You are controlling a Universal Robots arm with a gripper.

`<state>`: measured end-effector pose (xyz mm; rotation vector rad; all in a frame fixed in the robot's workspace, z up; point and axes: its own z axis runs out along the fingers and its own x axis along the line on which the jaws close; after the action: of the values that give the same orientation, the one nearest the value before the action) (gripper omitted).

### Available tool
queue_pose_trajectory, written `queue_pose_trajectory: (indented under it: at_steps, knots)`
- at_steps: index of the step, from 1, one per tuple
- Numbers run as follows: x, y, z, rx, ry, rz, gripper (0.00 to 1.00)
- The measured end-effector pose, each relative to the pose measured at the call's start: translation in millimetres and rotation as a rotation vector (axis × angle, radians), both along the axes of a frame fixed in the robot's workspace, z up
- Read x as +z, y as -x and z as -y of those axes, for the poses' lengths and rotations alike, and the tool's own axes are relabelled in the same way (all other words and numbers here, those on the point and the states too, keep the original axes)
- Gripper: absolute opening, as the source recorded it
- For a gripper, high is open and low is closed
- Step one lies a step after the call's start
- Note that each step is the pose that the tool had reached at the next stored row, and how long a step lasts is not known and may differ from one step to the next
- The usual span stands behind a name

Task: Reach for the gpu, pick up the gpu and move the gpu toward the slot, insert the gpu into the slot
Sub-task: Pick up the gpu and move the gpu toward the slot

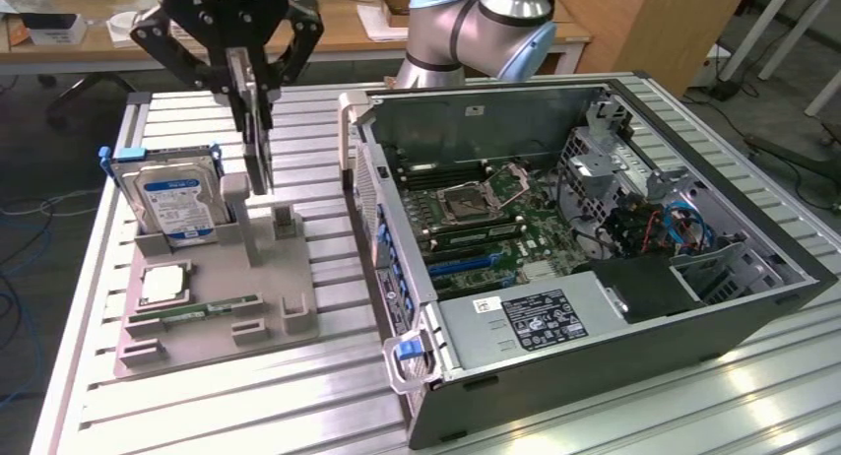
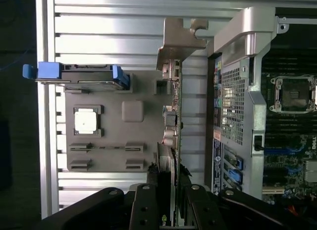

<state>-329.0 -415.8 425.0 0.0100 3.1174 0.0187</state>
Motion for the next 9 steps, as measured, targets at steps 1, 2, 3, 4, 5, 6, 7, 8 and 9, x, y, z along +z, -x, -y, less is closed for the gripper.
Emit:
queue_pose_trajectory:
  at_steps: [1, 2, 3, 4, 5, 6, 7, 8, 9]
  knots:
    - [2.8, 0.0, 0.0, 0.000, 0.0000, 0.0000, 0.26]
    - [5.3, 0.0, 0.0, 0.000, -0.0001, 0.0000, 0.26]
    - [6.3, 0.0, 0.0, 0.000, -0.0001, 0.0002, 0.26]
    - [6.4, 0.0, 0.0, 0.000, -0.0001, 0.0002, 0.26]
    - [6.5, -0.4, 0.0, 0.000, 0.0000, 0.0001, 0.26]
    - [6.5, -2.7, -0.1, 0.000, 0.0003, -0.0001, 0.26]
    - [6.3, -4.6, -0.2, 0.000, 0.0072, -0.0001, 0.26]
    - [6.2, -6.6, -0.5, 0.000, 0.0234, 0.0000, 0.26]
    - [6.2, -9.2, -0.5, 0.000, 0.0379, -0.0001, 0.26]
